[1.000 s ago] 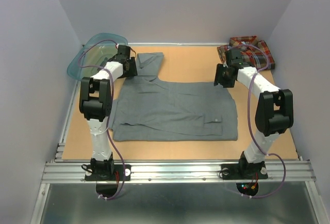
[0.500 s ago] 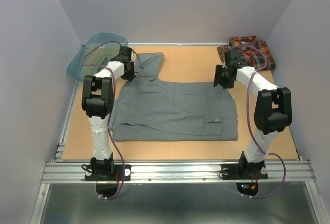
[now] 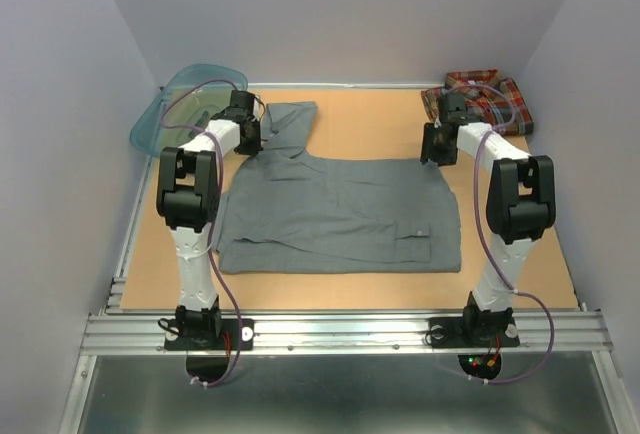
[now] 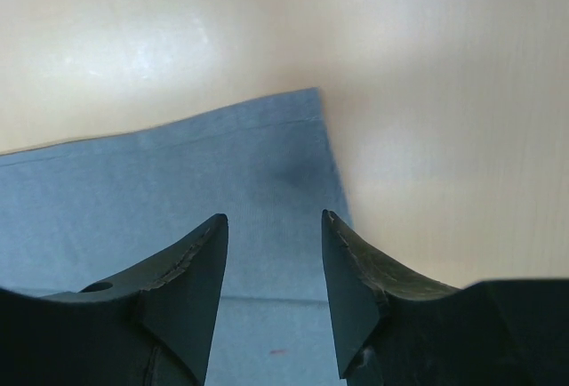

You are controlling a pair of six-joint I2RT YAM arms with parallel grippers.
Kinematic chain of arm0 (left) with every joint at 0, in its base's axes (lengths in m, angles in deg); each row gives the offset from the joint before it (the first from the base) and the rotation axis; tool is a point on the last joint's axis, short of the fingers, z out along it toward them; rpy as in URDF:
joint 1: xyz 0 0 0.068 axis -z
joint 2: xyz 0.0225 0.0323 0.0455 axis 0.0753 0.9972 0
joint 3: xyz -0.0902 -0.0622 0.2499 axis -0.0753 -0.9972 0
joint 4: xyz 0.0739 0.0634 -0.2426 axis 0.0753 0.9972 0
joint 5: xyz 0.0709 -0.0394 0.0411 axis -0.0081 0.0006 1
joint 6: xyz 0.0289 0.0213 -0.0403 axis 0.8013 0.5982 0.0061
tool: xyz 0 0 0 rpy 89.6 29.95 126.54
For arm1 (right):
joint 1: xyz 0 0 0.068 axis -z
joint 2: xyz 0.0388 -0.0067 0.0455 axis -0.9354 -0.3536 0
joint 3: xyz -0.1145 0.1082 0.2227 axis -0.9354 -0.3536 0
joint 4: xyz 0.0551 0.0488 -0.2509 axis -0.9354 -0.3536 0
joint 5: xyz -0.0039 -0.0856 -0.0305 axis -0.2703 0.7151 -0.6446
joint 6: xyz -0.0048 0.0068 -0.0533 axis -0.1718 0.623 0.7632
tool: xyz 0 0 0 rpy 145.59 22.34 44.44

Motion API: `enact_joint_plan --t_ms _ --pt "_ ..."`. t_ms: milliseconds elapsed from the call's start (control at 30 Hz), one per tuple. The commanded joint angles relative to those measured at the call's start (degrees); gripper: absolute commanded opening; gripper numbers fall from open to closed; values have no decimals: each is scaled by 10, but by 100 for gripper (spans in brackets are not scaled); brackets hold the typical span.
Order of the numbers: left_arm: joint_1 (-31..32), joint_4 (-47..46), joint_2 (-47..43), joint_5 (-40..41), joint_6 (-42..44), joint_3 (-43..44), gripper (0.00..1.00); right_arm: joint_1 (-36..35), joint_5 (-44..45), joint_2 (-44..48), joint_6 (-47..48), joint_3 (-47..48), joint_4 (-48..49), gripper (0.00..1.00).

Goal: Fold and stack the long sleeve shirts
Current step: Fold the shirt

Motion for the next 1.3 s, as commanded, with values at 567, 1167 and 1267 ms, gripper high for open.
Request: enact_joint_plan --t_ms 567,1167,1267 --pt "-1 -27 -65 -13 14 -32 0 20 -47 -91 132 74 79 51" --pt "-1 -30 -86 28 16 -28 0 21 -53 -65 203 49 87 8" --pt "-1 -32 -97 43 16 -24 0 21 -38 -54 204 48 88 7"
